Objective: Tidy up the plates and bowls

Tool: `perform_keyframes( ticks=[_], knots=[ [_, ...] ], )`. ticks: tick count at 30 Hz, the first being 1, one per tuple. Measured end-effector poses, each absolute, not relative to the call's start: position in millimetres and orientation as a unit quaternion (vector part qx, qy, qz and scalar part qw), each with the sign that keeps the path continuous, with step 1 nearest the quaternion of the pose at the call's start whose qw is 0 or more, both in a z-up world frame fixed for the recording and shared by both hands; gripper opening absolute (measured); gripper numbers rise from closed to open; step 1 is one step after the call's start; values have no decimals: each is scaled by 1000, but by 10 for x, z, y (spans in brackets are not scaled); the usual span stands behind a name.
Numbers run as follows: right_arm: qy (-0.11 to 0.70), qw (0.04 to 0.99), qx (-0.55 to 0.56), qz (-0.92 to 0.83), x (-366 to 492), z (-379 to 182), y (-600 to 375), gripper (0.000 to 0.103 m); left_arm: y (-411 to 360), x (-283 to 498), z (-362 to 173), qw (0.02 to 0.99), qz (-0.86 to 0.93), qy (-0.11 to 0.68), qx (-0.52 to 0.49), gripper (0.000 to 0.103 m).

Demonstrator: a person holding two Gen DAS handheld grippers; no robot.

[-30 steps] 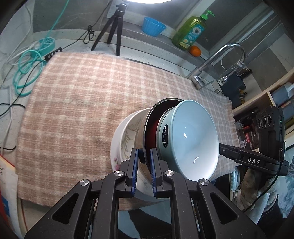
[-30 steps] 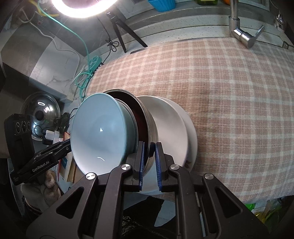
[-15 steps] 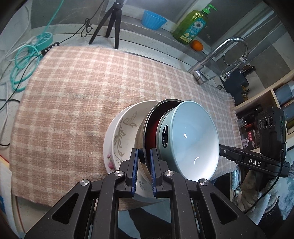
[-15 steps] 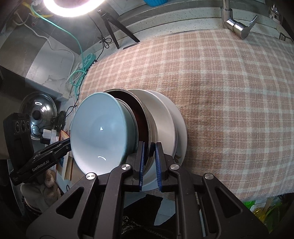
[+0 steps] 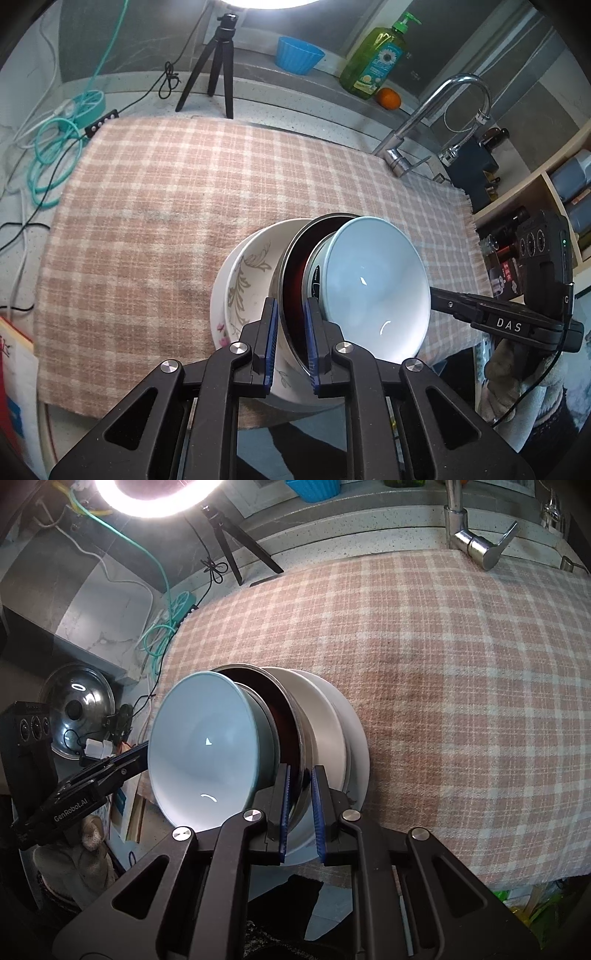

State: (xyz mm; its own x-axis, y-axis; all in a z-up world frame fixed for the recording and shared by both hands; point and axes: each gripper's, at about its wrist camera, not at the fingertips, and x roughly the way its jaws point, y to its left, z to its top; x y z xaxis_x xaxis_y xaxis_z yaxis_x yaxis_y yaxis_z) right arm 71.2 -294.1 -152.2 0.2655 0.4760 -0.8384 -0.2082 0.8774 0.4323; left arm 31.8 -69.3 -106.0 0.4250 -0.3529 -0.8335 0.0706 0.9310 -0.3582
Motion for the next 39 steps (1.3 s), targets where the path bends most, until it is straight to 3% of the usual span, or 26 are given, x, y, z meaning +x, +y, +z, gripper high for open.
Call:
perform_keyframes(
  ticks=[7, 9, 11, 12, 15, 17, 20, 39],
  knots=[
    [546, 804, 99, 212, 618, -1363, -3000, 16, -691, 228, -937, 847, -116, 506, -114, 25],
    [540, 810, 93, 211, 588, -1316, -3007, 26, -684, 198, -902, 850, -114, 502, -110, 28],
    [528, 819, 84, 209, 545, -1243, -3021, 49, -683, 164, -856, 855, -110, 497, -102, 45],
    [521, 824, 80, 208, 531, -1212, -3028, 54, -685, 135, -818, 860, -105, 490, -96, 57],
    [499, 838, 67, 210, 467, -1084, -3049, 72, -689, 75, -727, 872, -92, 474, -78, 74],
    [487, 845, 63, 213, 425, -1015, -3059, 82, -697, 36, -676, 878, -79, 468, -64, 78],
    [463, 859, 55, 212, 326, -893, -3074, 88, -695, -39, -584, 887, -65, 455, -53, 79],
    [374, 905, 46, 197, 66, -502, -3264, 94, -792, -217, -272, 922, -48, 381, -57, 79]
  ],
)
